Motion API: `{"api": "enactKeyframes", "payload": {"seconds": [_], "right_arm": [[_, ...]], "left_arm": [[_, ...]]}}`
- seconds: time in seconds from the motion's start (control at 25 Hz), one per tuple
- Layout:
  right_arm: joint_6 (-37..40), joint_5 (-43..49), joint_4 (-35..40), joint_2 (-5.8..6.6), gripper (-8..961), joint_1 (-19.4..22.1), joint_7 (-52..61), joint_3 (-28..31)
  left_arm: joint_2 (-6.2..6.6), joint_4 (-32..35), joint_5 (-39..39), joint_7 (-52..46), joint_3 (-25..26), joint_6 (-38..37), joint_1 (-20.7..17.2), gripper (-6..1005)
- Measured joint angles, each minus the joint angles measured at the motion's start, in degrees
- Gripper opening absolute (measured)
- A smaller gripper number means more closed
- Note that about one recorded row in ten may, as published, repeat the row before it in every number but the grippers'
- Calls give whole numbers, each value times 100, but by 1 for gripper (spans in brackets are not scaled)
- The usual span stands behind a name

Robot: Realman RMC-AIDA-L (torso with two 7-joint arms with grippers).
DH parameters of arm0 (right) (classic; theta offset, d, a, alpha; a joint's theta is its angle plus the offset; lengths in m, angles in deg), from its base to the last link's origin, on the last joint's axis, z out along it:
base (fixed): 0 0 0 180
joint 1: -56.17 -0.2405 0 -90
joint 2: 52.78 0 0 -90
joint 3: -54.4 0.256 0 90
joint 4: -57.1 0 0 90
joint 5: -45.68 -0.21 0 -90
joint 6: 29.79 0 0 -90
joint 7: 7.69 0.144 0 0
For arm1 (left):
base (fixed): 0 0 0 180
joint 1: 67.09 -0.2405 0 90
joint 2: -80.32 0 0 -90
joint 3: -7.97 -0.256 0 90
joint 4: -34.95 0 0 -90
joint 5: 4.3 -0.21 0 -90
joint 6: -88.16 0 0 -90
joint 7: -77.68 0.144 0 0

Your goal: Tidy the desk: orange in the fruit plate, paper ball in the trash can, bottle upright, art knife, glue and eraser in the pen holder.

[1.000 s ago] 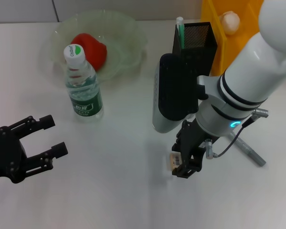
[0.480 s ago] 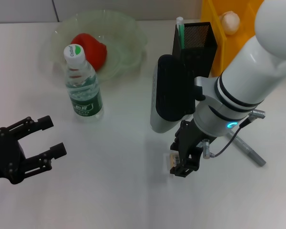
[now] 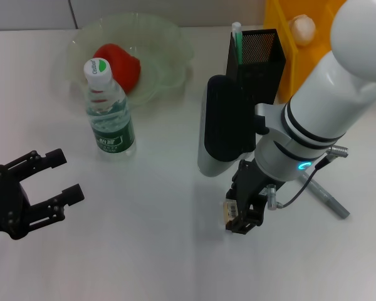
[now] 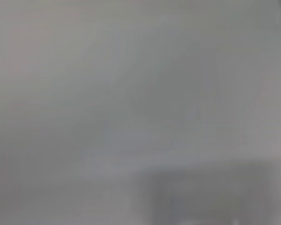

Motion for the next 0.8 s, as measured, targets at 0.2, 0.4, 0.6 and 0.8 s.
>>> {"api": "enactKeyframes", "payload": {"seconds": [0.2, 0.4, 0.6, 0.8], "right_arm": [[-55, -1, -37, -6, 505, -27, 37, -3], [-43, -3, -14, -9, 457, -27, 41, 0], [-6, -3, 62, -9, 399, 10, 41, 51], [213, -13, 535, 17, 383, 161, 31, 348]], "left_arm": [[0, -4, 3, 3, 1, -9, -6, 785], [-4, -4, 3, 3, 1, -11, -14, 785], [-7, 1, 3, 3, 29, -15, -46, 785], [-9, 4, 3, 3, 37, -30, -59, 785]]}}
